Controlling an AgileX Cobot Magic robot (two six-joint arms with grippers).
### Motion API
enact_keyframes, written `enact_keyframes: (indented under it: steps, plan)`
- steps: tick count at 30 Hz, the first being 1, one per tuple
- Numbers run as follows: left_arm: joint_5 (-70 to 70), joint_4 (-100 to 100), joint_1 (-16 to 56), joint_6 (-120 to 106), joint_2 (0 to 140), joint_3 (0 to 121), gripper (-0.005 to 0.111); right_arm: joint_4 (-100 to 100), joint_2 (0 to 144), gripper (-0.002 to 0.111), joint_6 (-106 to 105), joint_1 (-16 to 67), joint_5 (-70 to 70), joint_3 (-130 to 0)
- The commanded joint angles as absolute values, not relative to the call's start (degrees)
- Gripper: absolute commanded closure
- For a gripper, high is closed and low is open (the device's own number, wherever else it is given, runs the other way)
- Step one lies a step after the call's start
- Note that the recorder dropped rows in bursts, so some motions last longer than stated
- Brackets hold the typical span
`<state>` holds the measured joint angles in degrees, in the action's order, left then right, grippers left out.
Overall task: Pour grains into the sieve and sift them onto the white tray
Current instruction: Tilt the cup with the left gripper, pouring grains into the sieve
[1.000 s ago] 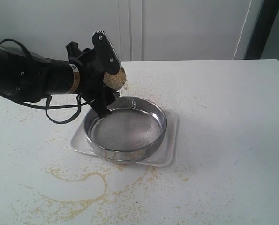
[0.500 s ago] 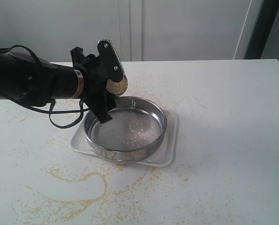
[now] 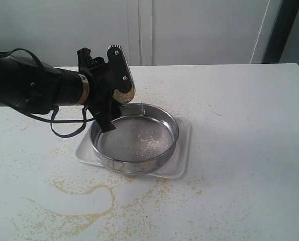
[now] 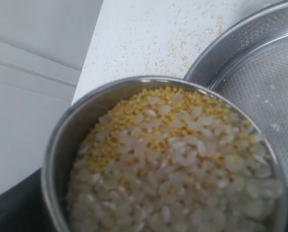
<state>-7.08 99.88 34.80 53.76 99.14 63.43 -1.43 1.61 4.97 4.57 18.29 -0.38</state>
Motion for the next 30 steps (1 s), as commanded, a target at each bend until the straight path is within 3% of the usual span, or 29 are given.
enact_keyframes:
  steps: [1, 30]
  plan:
    - [-6.18, 99.95, 35.13, 51.09, 98.38, 64.00, 0.107, -1.53, 1.24, 0.108, 4.92, 4.65, 17.88, 0.00]
    - [-5.88, 99.95, 35.13, 44.95, 98.38, 64.00, 0.107, -1.53, 1.24, 0.108, 4.92, 4.65, 17.88, 0.00]
